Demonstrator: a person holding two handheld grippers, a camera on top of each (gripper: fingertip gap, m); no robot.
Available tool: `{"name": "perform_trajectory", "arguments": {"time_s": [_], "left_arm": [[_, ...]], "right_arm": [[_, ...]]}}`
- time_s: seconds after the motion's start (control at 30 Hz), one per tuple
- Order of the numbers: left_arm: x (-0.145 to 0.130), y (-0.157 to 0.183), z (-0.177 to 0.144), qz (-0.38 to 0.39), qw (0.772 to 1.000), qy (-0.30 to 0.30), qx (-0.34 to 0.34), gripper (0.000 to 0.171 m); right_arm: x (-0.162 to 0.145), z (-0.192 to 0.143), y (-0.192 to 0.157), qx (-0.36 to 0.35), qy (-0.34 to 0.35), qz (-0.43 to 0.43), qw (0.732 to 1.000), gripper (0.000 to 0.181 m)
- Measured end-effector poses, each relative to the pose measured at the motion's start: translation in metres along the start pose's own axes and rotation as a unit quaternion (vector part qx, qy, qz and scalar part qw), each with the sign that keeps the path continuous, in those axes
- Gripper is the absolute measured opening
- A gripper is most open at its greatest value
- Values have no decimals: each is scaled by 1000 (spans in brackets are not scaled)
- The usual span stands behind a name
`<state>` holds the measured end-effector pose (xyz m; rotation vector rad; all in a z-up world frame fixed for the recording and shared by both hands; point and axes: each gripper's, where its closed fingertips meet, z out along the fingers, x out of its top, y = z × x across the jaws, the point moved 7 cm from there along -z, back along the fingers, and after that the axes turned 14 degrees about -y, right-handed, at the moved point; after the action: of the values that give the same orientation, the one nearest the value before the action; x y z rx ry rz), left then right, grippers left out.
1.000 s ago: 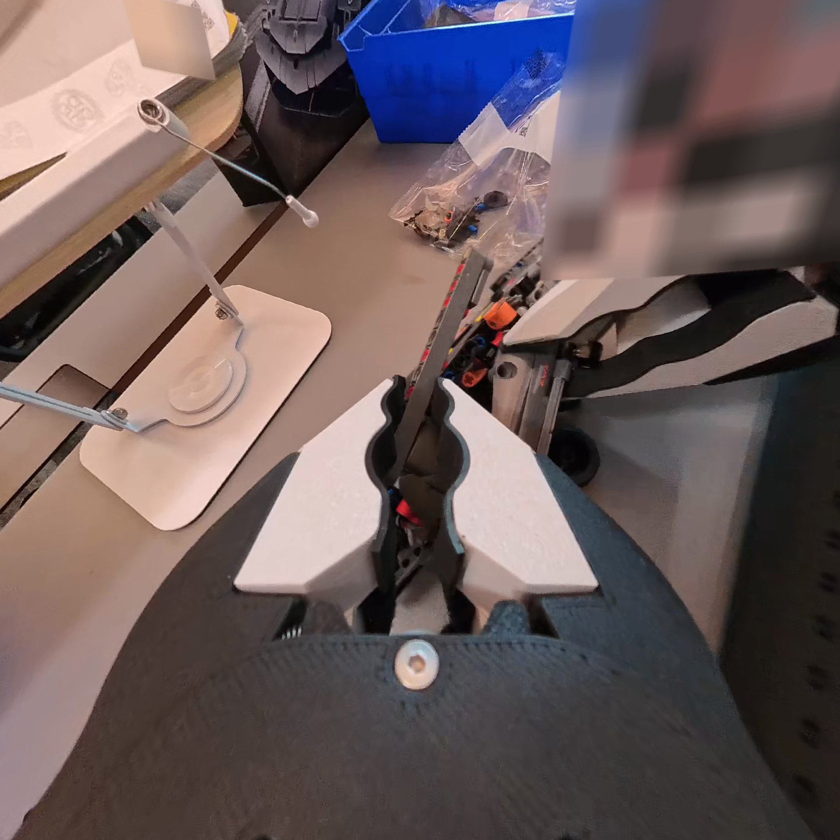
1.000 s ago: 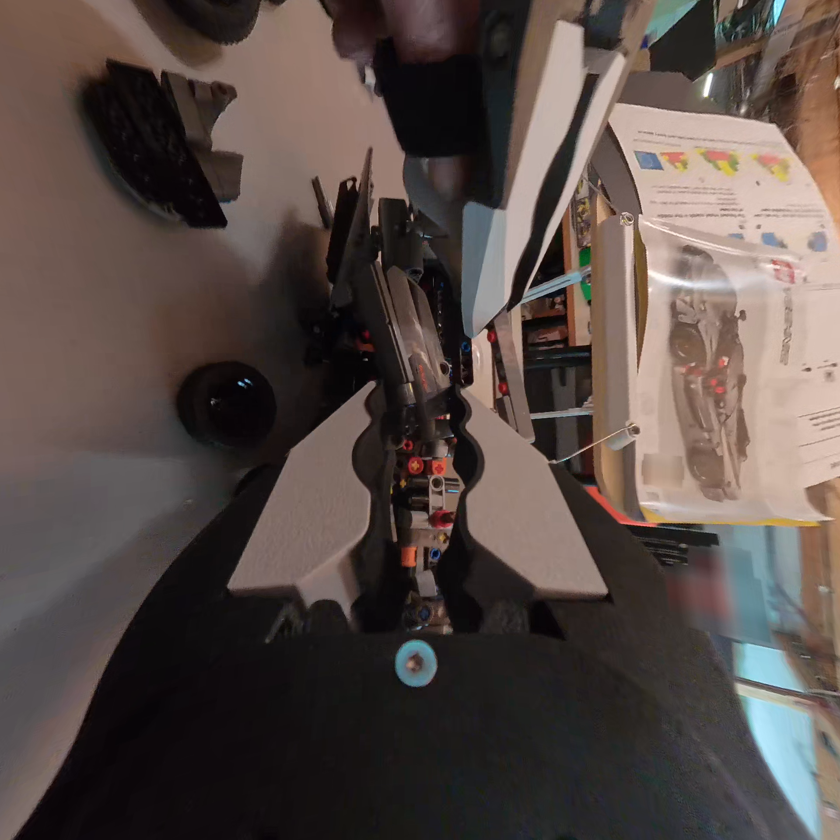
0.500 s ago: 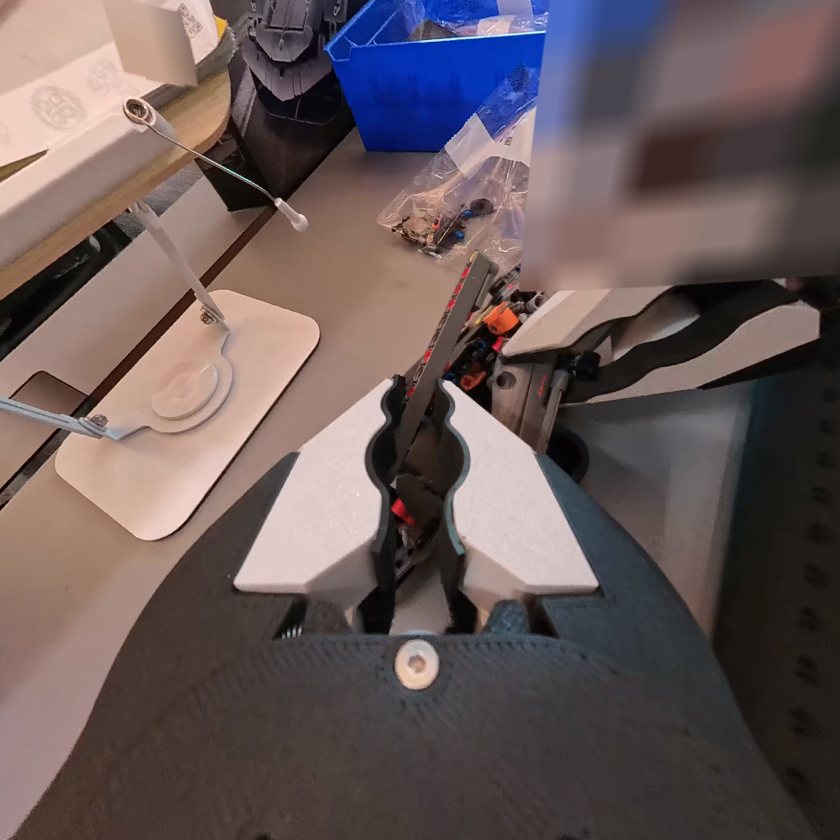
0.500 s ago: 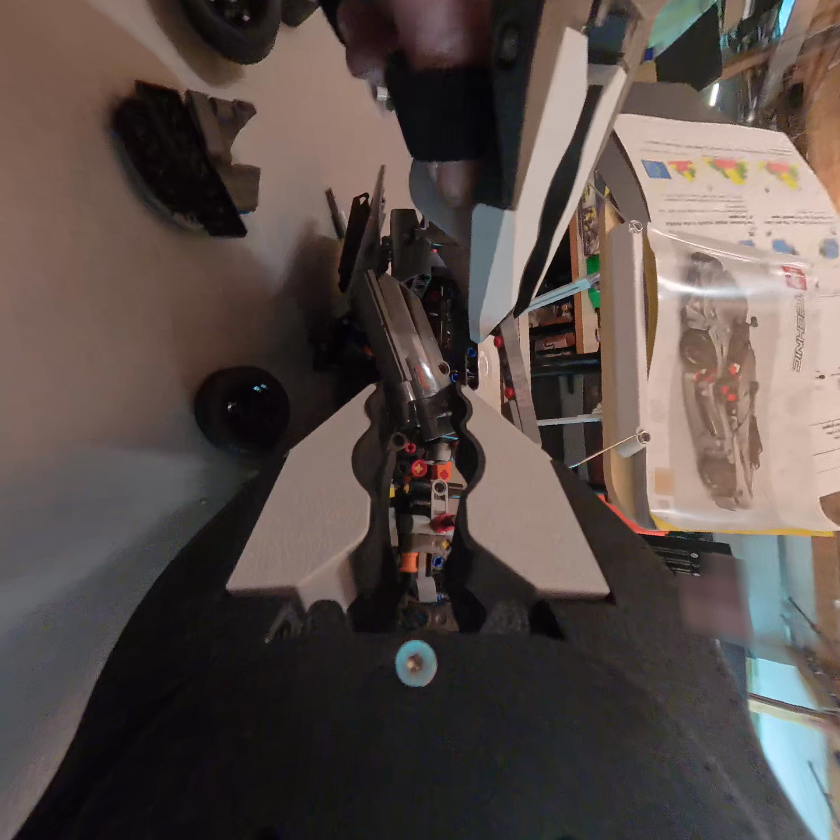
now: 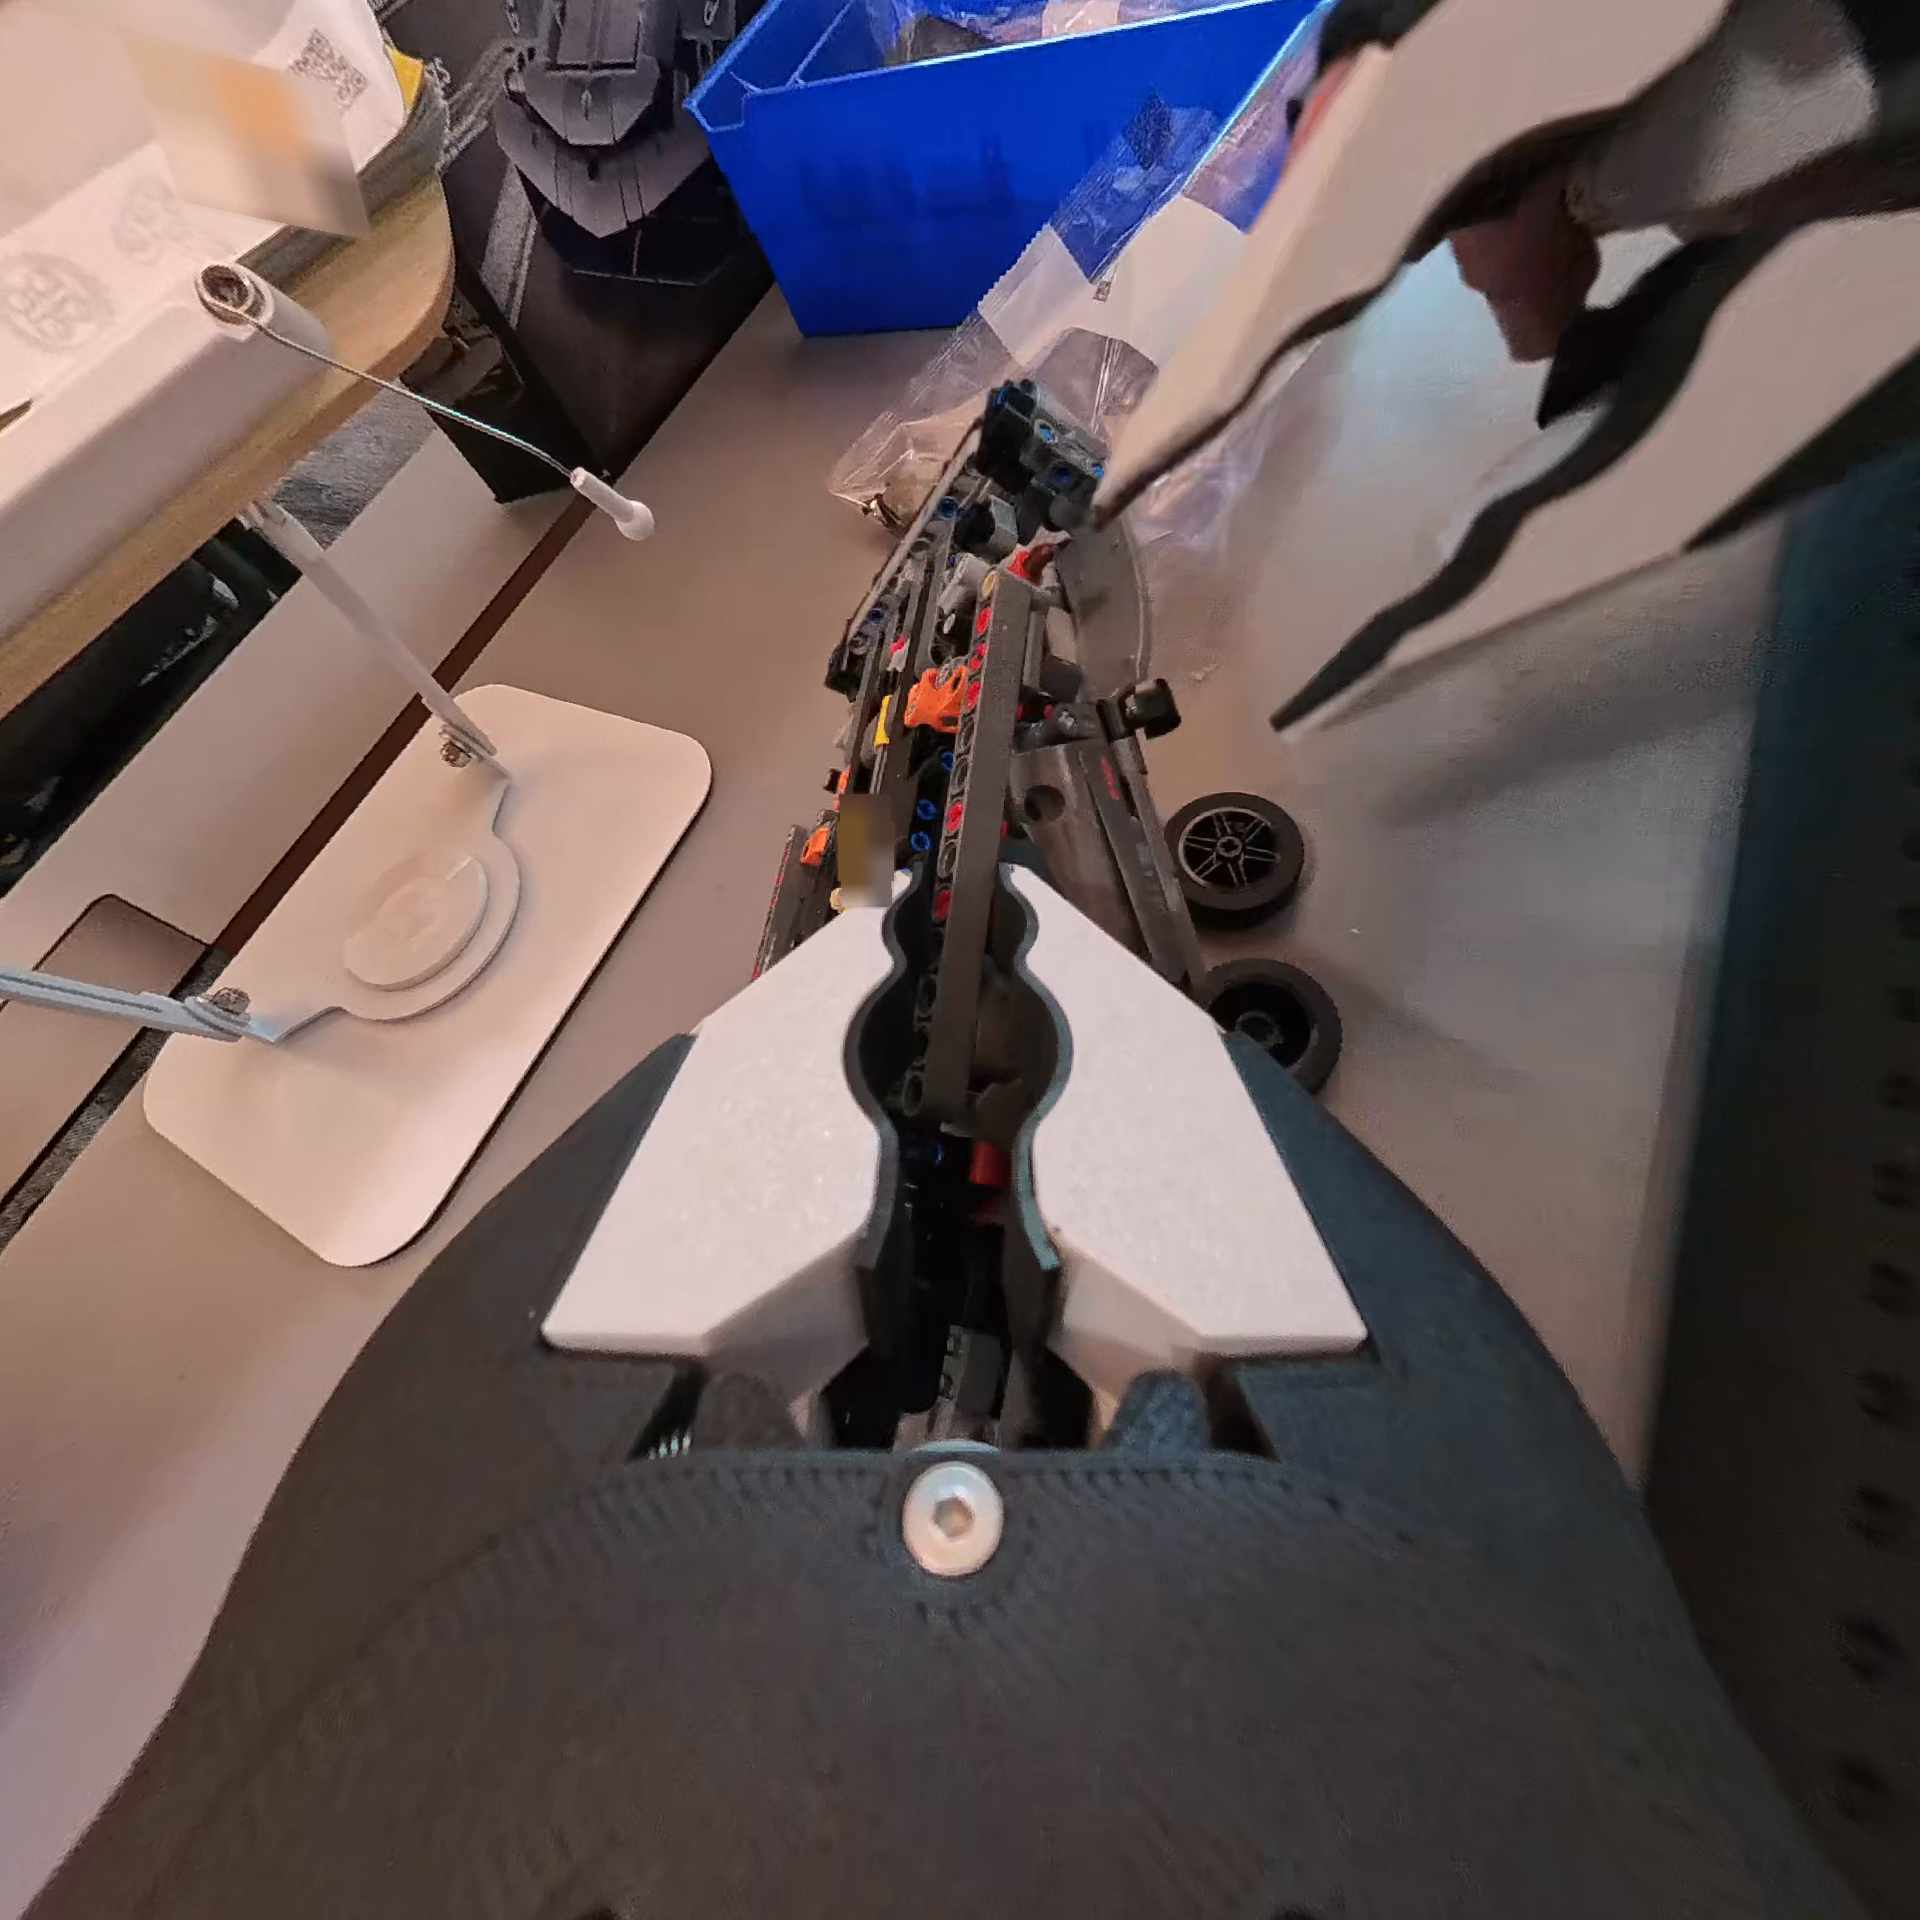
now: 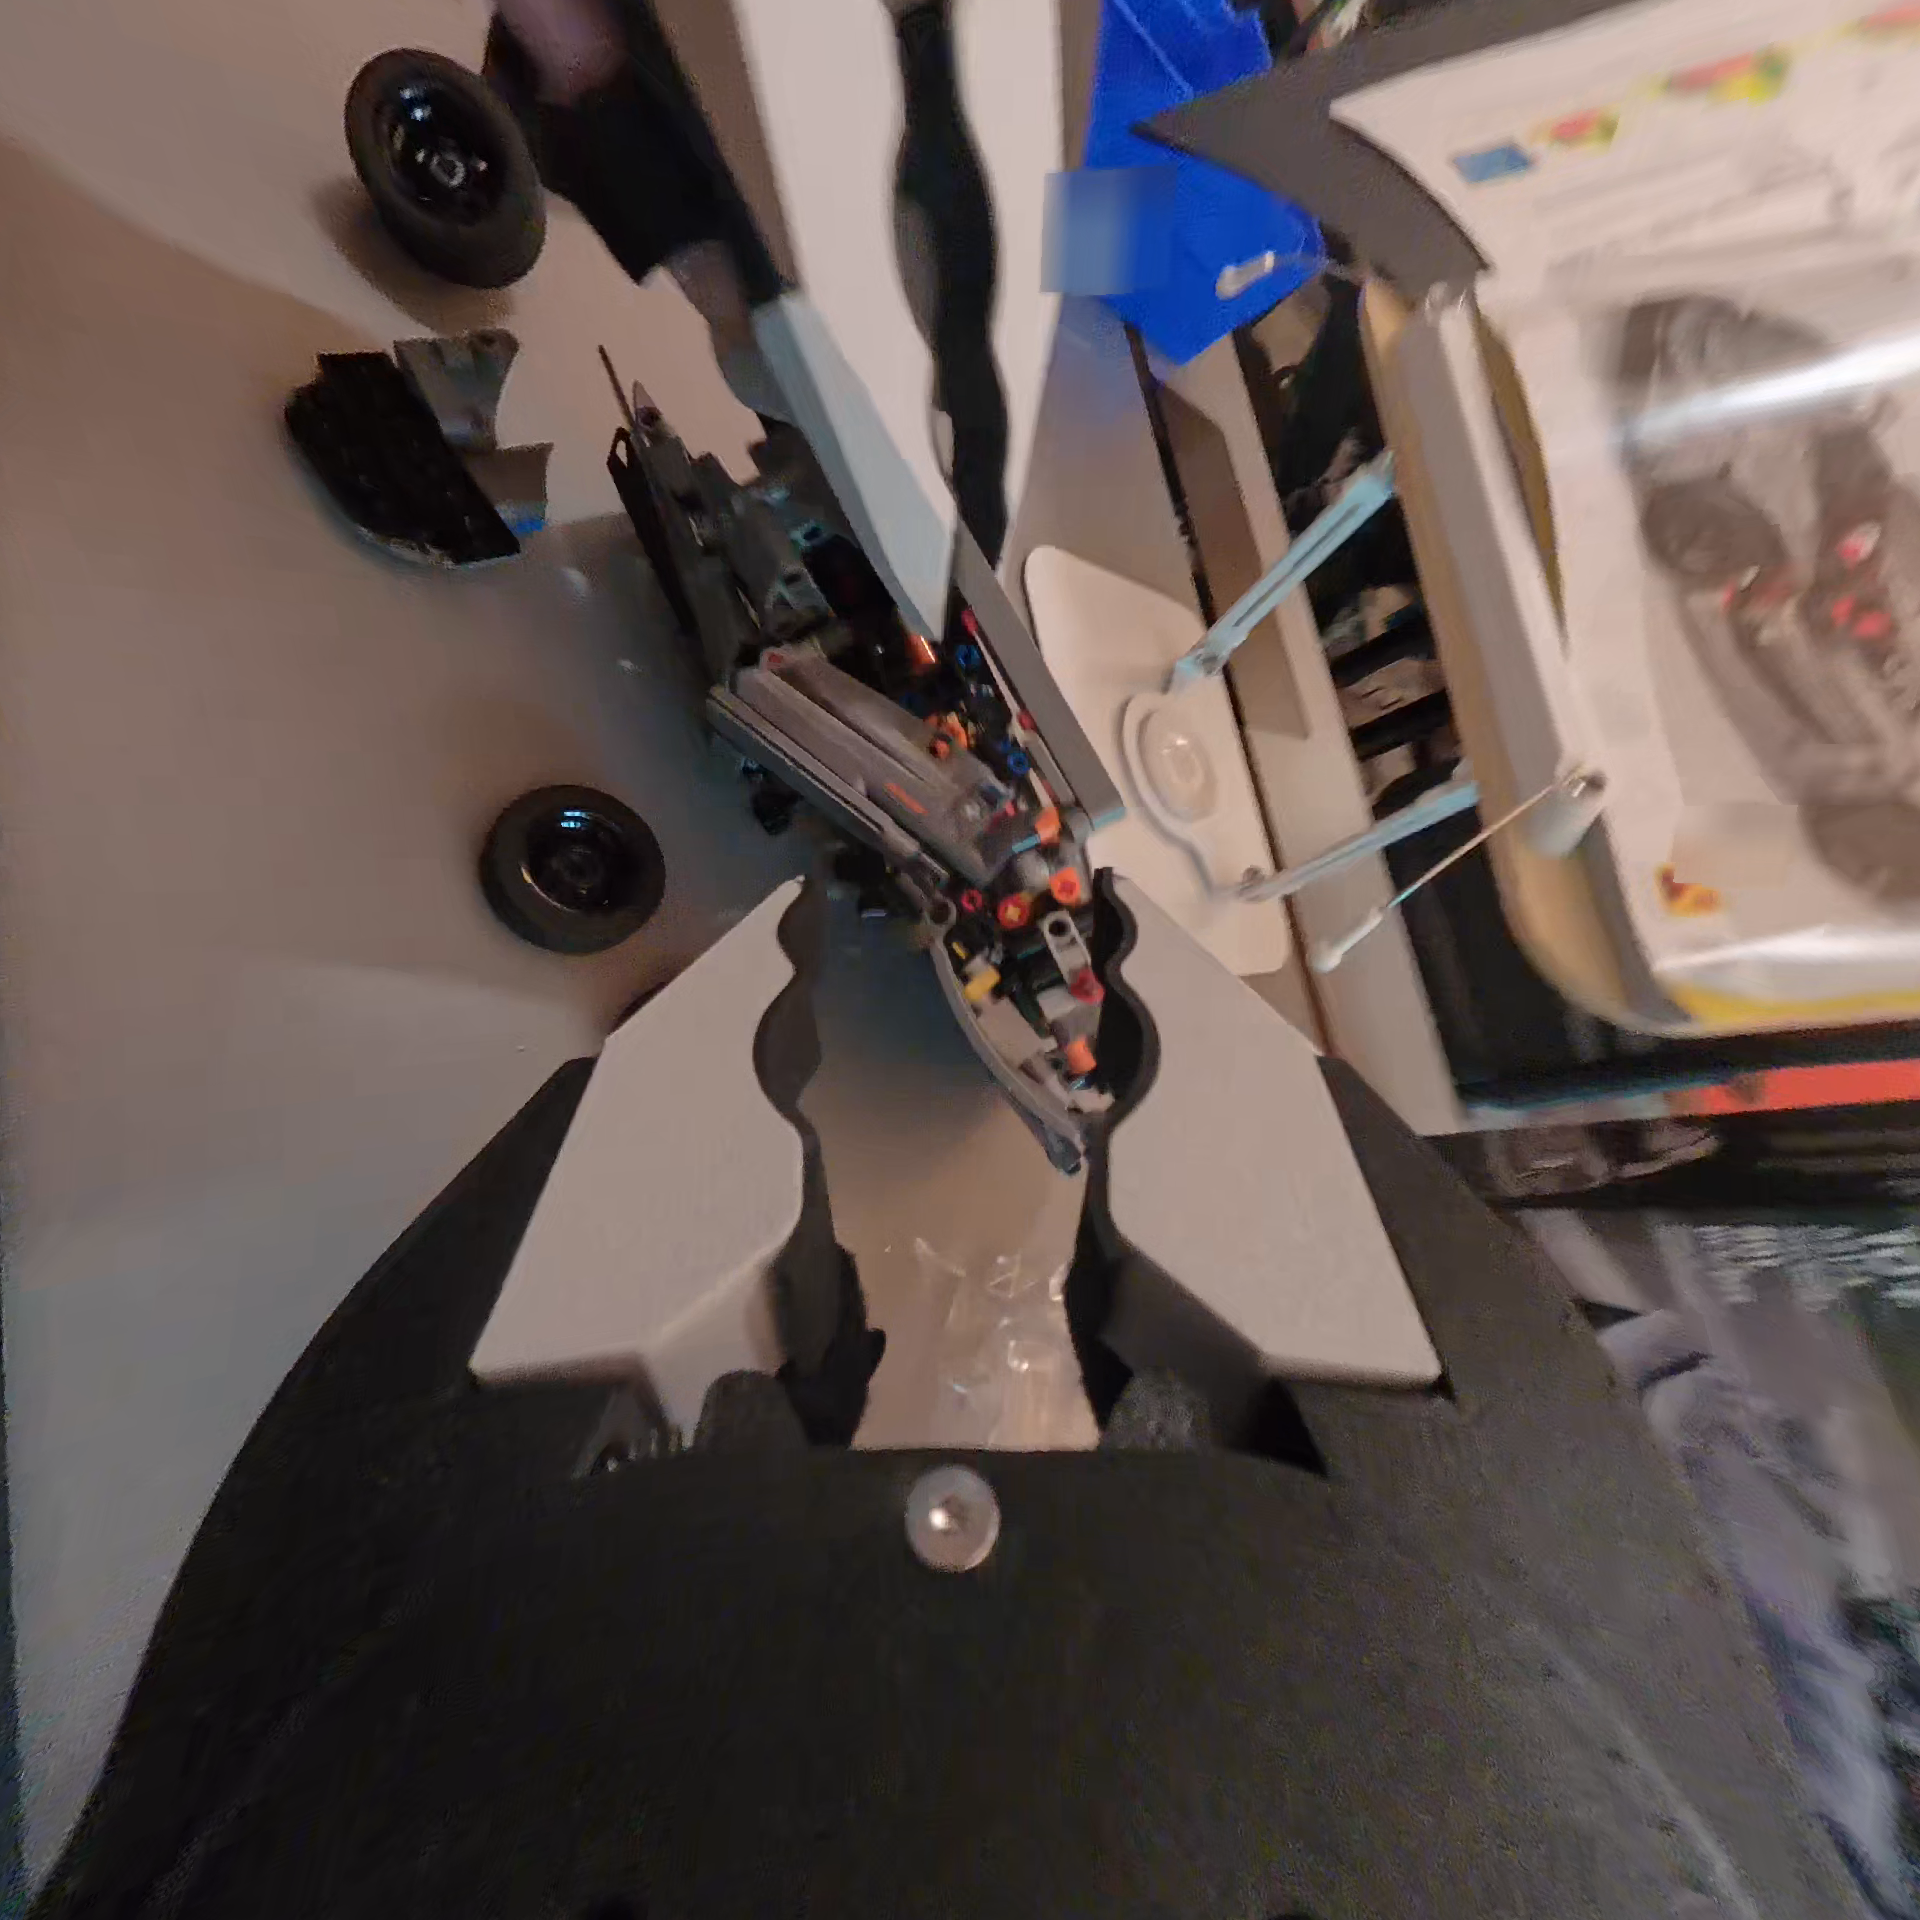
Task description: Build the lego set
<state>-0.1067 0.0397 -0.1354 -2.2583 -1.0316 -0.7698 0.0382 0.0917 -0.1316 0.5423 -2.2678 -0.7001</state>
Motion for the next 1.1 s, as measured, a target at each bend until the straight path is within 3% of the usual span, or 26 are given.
{"name": "perform_trajectory", "arguments": {"time_s": [0.1,0.27,0.33,0.5,0.7,0.77,0.87,1.0,1.1], "left_arm": [[0,1,0,3,1000,-1,0,8],[-2,-1,-1,1,1000,1,-11,8],[-2,-2,-2,1,1000,2,-14,8],[-2,0,-3,11,1000,-4,-9,8],[0,12,-3,57,998,-26,9,8],[2,20,-2,77,996,-36,18,8],[5,32,2,99,993,-56,26,8],[9,44,6,118,990,-73,36,8],[9,54,8,134,987,-83,25,8]], "right_arm": [[-15,1,17,44,0,57,997,45],[-35,-2,40,24,-35,71,997,54],[-44,2,47,27,-40,87,995,41],[-57,14,50,126,-42,199,971,46],[-63,22,40,126,-72,239,960,43],[-66,25,38,97,-83,244,961,40],[-77,33,39,83,-123,293,945,58],[-85,46,33,149,-115,344,920,38],[-88,52,32,175,-109,341,917,33]]}}
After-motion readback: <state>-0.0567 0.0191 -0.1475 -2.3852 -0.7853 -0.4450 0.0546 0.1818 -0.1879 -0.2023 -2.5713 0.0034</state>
